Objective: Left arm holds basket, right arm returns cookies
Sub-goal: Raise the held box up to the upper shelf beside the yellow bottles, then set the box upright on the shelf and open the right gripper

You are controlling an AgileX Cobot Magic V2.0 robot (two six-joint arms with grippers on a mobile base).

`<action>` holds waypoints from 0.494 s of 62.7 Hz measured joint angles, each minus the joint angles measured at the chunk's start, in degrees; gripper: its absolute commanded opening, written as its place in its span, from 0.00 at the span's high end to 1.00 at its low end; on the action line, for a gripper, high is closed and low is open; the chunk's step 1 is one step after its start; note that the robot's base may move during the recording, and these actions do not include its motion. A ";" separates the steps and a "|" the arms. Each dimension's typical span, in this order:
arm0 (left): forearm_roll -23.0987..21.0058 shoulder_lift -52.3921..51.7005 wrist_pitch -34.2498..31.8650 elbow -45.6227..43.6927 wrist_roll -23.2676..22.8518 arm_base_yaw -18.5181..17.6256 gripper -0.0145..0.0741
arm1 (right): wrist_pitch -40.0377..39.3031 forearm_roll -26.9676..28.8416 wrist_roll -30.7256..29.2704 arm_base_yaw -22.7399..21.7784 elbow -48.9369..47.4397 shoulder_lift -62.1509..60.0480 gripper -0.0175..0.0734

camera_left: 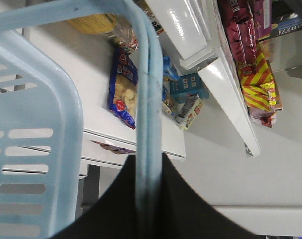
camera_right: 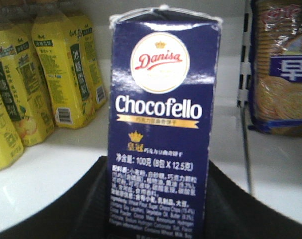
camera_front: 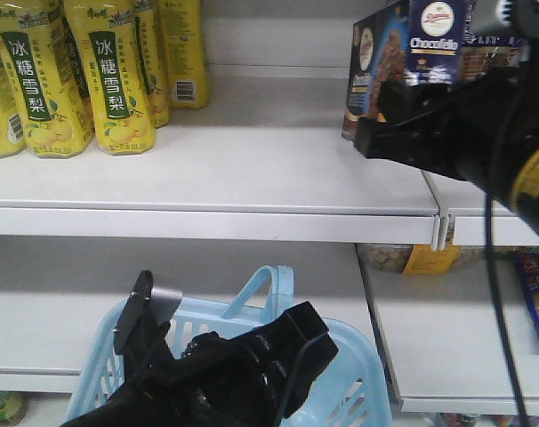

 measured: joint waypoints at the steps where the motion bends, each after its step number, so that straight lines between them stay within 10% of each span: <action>1: 0.00 0.00 0.00 0.00 0.00 0.00 0.84 | -0.20 -3.09 2.09 0.00 0.00 0.69 0.62; 11: 0.00 0.00 0.00 0.00 0.00 0.00 0.84 | -0.75 -14.52 19.14 0.00 -1.05 8.75 0.61; 31: 0.00 0.00 0.00 0.00 0.00 0.00 0.84 | 4.85 -17.48 19.51 0.00 -11.38 22.93 0.59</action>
